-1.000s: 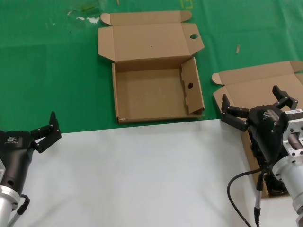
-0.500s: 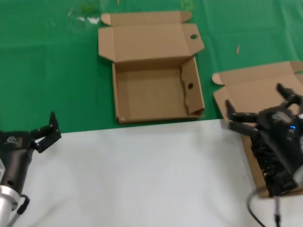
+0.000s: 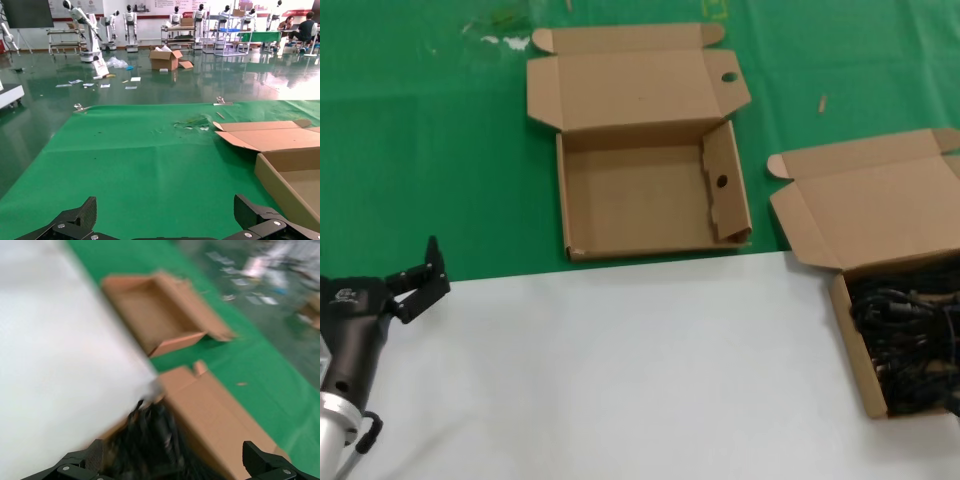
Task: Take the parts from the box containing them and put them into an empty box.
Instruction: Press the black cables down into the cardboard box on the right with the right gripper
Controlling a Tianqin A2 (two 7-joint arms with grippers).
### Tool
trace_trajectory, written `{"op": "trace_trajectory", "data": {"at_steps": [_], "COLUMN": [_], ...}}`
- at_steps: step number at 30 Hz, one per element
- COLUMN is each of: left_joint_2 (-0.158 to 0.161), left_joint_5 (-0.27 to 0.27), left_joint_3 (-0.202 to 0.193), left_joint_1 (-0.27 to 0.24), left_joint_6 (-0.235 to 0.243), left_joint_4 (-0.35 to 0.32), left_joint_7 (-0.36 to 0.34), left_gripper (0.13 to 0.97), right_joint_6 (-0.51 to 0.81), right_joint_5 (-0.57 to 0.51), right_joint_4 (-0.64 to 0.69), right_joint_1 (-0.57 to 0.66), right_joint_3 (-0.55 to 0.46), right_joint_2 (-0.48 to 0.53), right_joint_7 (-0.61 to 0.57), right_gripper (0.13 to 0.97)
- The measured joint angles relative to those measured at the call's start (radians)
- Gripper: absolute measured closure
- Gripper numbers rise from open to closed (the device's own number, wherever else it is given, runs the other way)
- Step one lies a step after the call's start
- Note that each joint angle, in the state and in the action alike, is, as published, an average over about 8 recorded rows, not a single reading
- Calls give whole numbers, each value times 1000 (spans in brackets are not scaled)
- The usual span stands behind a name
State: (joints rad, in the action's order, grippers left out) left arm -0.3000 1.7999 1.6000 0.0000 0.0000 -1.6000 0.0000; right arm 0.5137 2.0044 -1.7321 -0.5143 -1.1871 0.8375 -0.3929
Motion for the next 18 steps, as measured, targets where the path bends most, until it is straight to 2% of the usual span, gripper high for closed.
{"op": "trace_trajectory", "data": {"at_steps": [3,6,11,18], "left_joint_2": [0,0,0,0], "left_joint_5": [0,0,0,0], "left_joint_3": [0,0,0,0], "left_joint_1": [0,0,0,0], "left_joint_6": [0,0,0,0], "left_joint_4": [0,0,0,0], "left_joint_7": [0,0,0,0], "left_gripper": [132,132,132,132], "right_joint_6": [88,132,141,127], "right_joint_5": [-21,-52,-111,-189], "right_joint_4": [53,107,200,333], "right_joint_1": [-12,25,165,402], "right_joint_3": [44,31,-74,-245], "right_joint_2": [38,66,78,44], "right_joint_7": [-96,-156,-205,-231], "right_gripper": [129,129,129,130]}}
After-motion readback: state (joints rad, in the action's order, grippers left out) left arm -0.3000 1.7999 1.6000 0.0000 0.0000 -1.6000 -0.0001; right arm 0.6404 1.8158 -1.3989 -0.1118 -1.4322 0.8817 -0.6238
